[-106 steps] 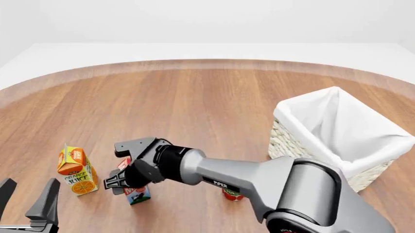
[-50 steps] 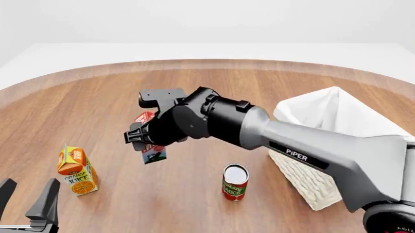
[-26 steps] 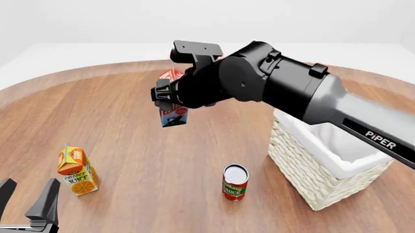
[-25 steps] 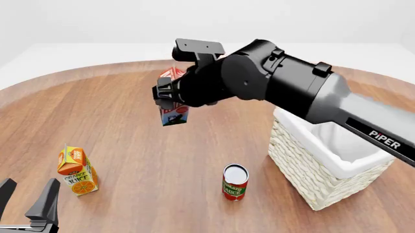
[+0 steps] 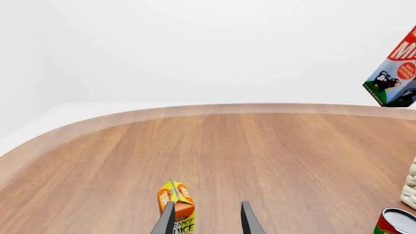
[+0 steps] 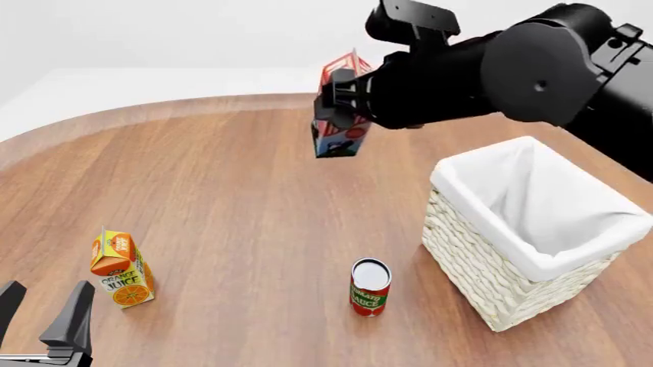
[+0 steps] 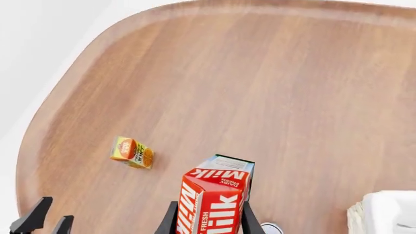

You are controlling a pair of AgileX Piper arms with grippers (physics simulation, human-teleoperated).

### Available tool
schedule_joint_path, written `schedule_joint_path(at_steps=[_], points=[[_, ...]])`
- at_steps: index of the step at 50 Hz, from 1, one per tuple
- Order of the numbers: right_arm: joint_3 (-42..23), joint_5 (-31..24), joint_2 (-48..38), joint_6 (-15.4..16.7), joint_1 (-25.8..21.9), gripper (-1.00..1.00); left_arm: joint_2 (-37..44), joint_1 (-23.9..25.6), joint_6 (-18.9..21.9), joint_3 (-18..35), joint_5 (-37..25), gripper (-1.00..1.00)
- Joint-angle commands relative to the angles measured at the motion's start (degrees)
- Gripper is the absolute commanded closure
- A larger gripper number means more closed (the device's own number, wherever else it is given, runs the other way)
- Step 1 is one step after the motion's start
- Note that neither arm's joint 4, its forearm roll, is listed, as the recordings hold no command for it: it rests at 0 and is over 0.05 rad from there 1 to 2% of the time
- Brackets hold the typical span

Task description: Pick the milk and place it in the basket.

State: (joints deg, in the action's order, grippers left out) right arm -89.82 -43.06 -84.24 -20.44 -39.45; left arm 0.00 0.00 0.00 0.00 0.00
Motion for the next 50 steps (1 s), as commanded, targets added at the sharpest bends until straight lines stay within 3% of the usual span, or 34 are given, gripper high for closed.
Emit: schedule_joint_path(at_steps=[1, 16, 33, 50], points=[[1.8, -1.1, 7.5, -0.2, 3.5, 1.0, 0.0, 0.0, 0.0, 0.0, 0.0, -1.0], [7.7, -1.8, 16.3, -0.3, 9.4, 1.0, 0.0, 0.0, 0.0, 0.0, 0.0, -1.0], [23.2, 2.3, 26.3, -3.7, 14.9, 1.0, 0.0, 0.0, 0.0, 0.0, 0.0, -1.0], [25.1, 0.4, 30.3, -4.1, 21.3, 1.0, 0.0, 0.0, 0.0, 0.0, 0.0, -1.0]])
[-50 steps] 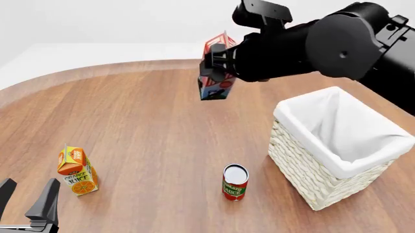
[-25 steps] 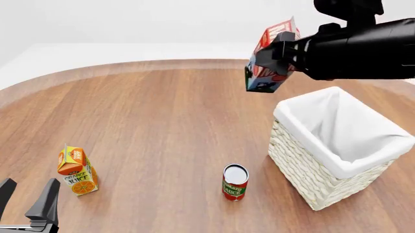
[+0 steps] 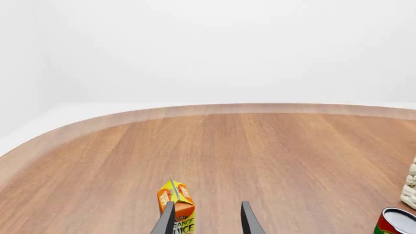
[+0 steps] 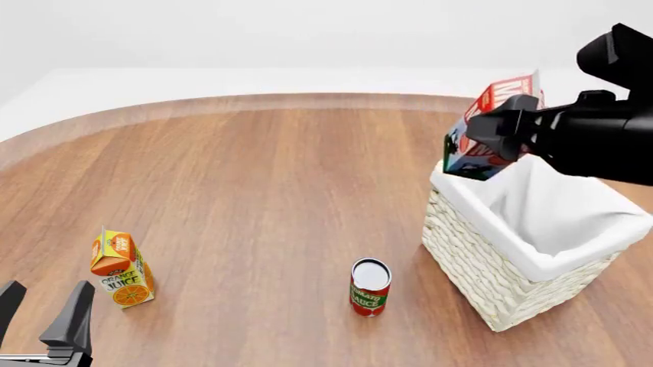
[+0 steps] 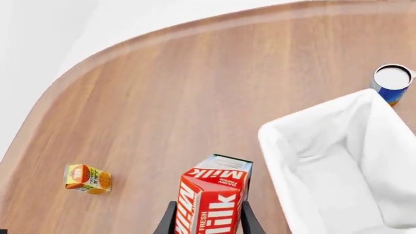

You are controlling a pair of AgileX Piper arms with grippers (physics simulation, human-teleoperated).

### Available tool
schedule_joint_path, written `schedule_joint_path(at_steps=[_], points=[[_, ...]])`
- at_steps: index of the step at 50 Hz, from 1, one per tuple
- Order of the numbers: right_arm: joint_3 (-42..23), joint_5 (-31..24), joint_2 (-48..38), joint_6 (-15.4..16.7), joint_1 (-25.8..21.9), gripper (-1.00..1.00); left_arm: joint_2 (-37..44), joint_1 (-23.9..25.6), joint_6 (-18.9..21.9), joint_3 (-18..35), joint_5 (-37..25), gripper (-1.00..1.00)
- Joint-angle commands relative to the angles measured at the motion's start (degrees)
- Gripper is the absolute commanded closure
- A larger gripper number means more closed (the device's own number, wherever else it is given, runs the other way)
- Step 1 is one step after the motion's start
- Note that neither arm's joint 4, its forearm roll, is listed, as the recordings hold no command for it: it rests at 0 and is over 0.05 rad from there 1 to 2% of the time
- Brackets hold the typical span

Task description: Pick the milk and place it in the basket.

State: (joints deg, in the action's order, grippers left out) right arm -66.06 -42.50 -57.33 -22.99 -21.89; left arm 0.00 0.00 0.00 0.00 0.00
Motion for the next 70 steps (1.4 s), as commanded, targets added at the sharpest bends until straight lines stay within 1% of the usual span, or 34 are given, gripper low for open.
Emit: schedule_joint_path(at_steps=[1, 3, 5, 31, 32, 34, 35, 37, 38, 40, 43, 49, 52, 56, 57, 63, 65, 70], points=[[1.4, -0.4, 3.6, -1.5, 4.4, 1.0, 0.0, 0.0, 0.0, 0.0, 0.0, -1.0], [1.5, -0.4, 3.7, -1.4, 4.8, 1.0, 0.0, 0.0, 0.0, 0.0, 0.0, -1.0], [1.8, 0.0, 3.8, -2.0, 4.9, 1.0, 0.0, 0.0, 0.0, 0.0, 0.0, -1.0], [2.0, 0.0, 3.9, -2.0, 5.0, 1.0, 0.0, 0.0, 0.0, 0.0, 0.0, -1.0], [0.0, -1.4, 2.9, -1.7, 5.7, 1.0, 0.0, 0.0, 0.0, 0.0, 0.0, -1.0], [1.7, -0.1, 3.0, -1.2, 6.1, 1.0, 0.0, 0.0, 0.0, 0.0, 0.0, -1.0], [0.2, -1.1, 2.6, -0.7, 6.4, 1.0, 0.0, 0.0, 0.0, 0.0, 0.0, -1.0], [0.8, -0.7, 2.6, -0.4, 6.6, 1.0, 0.0, 0.0, 0.0, 0.0, 0.0, -1.0], [0.6, -0.9, 2.3, 0.0, 7.5, 1.0, 0.0, 0.0, 0.0, 0.0, 0.0, -1.0], [-0.2, -1.1, 1.9, 0.1, 7.6, 1.0, 0.0, 0.0, 0.0, 0.0, 0.0, -1.0], [-2.3, -2.2, 1.0, 1.0, 8.7, 1.0, 0.0, 0.0, 0.0, 0.0, 0.0, -1.0], [-2.3, -2.0, 0.3, 3.4, 10.9, 1.0, 0.0, 0.0, 0.0, 0.0, 0.0, -1.0], [-3.1, -2.5, -0.4, 4.1, 11.2, 1.0, 0.0, 0.0, 0.0, 0.0, 0.0, -1.0], [-2.0, -1.8, -0.7, 5.0, 12.4, 1.0, 0.0, 0.0, 0.0, 0.0, 0.0, -1.0], [-1.9, -1.8, -1.0, 5.7, 12.8, 1.0, 0.0, 0.0, 0.0, 0.0, 0.0, -1.0], [-3.2, -2.3, -3.0, 6.7, 13.5, 1.0, 0.0, 0.0, 0.0, 0.0, 0.0, -1.0], [-1.7, -1.3, -3.1, 7.3, 13.9, 1.0, 0.0, 0.0, 0.0, 0.0, 0.0, -1.0], [-2.1, -0.9, -5.2, 8.6, 14.9, 1.0, 0.0, 0.0, 0.0, 0.0, 0.0, -1.0]])
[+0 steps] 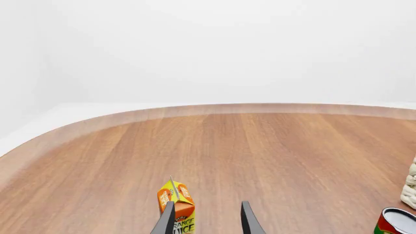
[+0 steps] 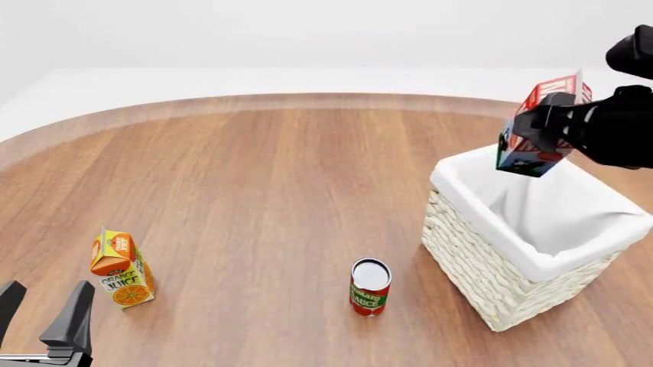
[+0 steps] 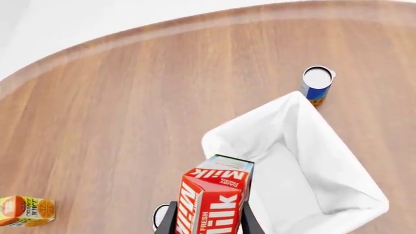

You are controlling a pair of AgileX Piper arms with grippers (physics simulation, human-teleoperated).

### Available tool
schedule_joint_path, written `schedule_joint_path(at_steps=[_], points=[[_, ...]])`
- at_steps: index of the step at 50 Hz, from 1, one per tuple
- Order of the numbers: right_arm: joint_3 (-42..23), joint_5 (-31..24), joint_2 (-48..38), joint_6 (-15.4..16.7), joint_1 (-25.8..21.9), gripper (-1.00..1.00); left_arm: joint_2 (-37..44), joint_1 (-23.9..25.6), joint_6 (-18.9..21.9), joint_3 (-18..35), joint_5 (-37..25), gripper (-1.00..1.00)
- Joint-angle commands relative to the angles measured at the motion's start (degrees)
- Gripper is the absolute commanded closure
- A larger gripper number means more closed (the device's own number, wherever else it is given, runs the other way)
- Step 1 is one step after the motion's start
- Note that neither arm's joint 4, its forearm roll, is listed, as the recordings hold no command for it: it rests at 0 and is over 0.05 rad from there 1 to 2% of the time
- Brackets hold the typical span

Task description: Pick the milk and place it in the basket.

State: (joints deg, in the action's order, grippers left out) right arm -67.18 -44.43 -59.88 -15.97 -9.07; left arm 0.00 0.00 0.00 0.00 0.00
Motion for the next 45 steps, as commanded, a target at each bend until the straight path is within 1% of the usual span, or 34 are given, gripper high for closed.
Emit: schedule_joint_path(at_steps=[1, 2, 4, 7, 13, 19, 24, 26, 27, 29, 31, 34, 36, 45], points=[[-1.0, 1.0, -2.6, 1.5, 2.1, 1.0, 0.0, 0.0, 0.0, 0.0, 0.0, -1.0], [-1.1, 1.0, -3.1, 1.5, 2.6, 1.0, 0.0, 0.0, 0.0, 0.0, 0.0, -1.0], [-1.5, 1.3, -3.8, 2.5, 3.5, 1.0, 0.0, 0.0, 0.0, 0.0, 0.0, -1.0], [-2.5, 1.1, -4.8, 2.7, 3.8, 1.0, 0.0, 0.0, 0.0, 0.0, 0.0, -1.0], [-2.4, 1.8, -6.3, 3.5, 4.3, 1.0, 0.0, 0.0, 0.0, 0.0, 0.0, -1.0], [-3.0, 1.9, -8.3, 4.2, 5.8, 1.0, 0.0, 0.0, 0.0, 0.0, 0.0, -1.0], [-2.8, 2.4, -9.2, 4.2, 6.7, 1.0, 0.0, 0.0, 0.0, 0.0, 0.0, -1.0], [-2.8, 2.1, -9.9, 3.2, 6.8, 1.0, 0.0, 0.0, 0.0, 0.0, 0.0, -1.0], [-2.6, 2.5, -9.9, 3.8, 7.1, 1.0, 0.0, 0.0, 0.0, 0.0, 0.0, -1.0], [-3.1, 2.1, -10.8, 3.4, 7.4, 1.0, 0.0, 0.0, 0.0, 0.0, 0.0, -1.0], [-2.2, 2.9, -10.9, 3.5, 8.0, 1.0, 0.0, 0.0, 0.0, 0.0, 0.0, -1.0], [-3.3, 2.0, -12.0, 2.8, 8.5, 1.0, 0.0, 0.0, 0.0, 0.0, 0.0, -1.0], [-3.3, 2.0, -12.0, 3.3, 8.6, 1.0, 0.0, 0.0, 0.0, 0.0, 0.0, -1.0], [-2.4, 1.9, -12.2, 2.9, 9.9, 1.0, 0.0, 0.0, 0.0, 0.0, 0.0, -1.0]])
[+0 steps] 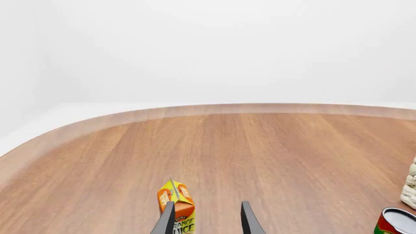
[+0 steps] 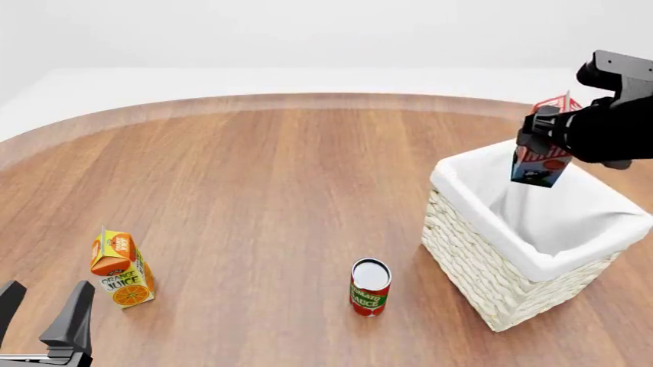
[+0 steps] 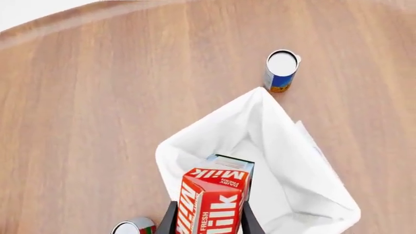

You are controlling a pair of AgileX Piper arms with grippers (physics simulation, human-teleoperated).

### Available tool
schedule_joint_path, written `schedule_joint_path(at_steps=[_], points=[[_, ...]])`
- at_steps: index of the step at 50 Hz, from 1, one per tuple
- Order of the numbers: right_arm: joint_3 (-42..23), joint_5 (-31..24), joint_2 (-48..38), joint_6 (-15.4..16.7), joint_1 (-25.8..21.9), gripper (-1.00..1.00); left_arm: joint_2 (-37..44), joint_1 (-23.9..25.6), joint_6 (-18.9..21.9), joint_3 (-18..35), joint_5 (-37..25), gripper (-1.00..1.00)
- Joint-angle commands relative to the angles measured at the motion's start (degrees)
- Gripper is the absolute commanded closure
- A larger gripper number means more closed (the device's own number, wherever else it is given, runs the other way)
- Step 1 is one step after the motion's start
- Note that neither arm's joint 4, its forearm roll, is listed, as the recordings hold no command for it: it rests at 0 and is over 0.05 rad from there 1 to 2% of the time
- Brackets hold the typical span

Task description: Pick the milk and place it in the basket.

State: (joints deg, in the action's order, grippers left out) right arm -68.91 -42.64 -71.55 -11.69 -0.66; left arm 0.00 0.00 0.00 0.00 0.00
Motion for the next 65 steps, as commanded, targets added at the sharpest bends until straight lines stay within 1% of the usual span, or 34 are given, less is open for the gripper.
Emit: schedule_joint_path(at_steps=[1, 5, 15, 17, 25, 33, 42, 50, 55, 65], points=[[-0.5, 0.2, -0.4, -1.4, 1.5, 1.0, 0.0, 0.0, 0.0, 0.0, 0.0, -1.0], [0.0, 0.2, -0.5, -2.2, 1.4, 1.0, 0.0, 0.0, 0.0, 0.0, 0.0, -1.0], [1.9, -0.2, -0.1, -1.5, -0.1, 1.0, 0.0, 0.0, 0.0, 0.0, 0.0, -1.0], [3.2, 0.0, 0.4, -1.4, -0.2, 1.0, 0.0, 0.0, 0.0, 0.0, 0.0, -1.0], [5.4, -0.1, 1.3, -0.2, 0.0, 1.0, 0.0, 0.0, 0.0, 0.0, 0.0, -1.0], [7.5, 0.1, 2.0, -0.1, -0.3, 1.0, 0.0, 0.0, 0.0, 0.0, 0.0, -1.0], [8.2, 0.2, 2.4, -0.3, -0.6, 1.0, 0.0, 0.0, 0.0, 0.0, 0.0, -1.0], [5.6, -0.4, 1.9, -0.9, 0.5, 1.0, 0.0, 0.0, 0.0, 0.0, 0.0, -1.0], [4.8, -0.3, 1.2, -0.8, 0.5, 1.0, 0.0, 0.0, 0.0, 0.0, 0.0, -1.0], [5.7, 1.6, -0.4, -0.1, 0.7, 1.0, 0.0, 0.0, 0.0, 0.0, 0.0, -1.0]])
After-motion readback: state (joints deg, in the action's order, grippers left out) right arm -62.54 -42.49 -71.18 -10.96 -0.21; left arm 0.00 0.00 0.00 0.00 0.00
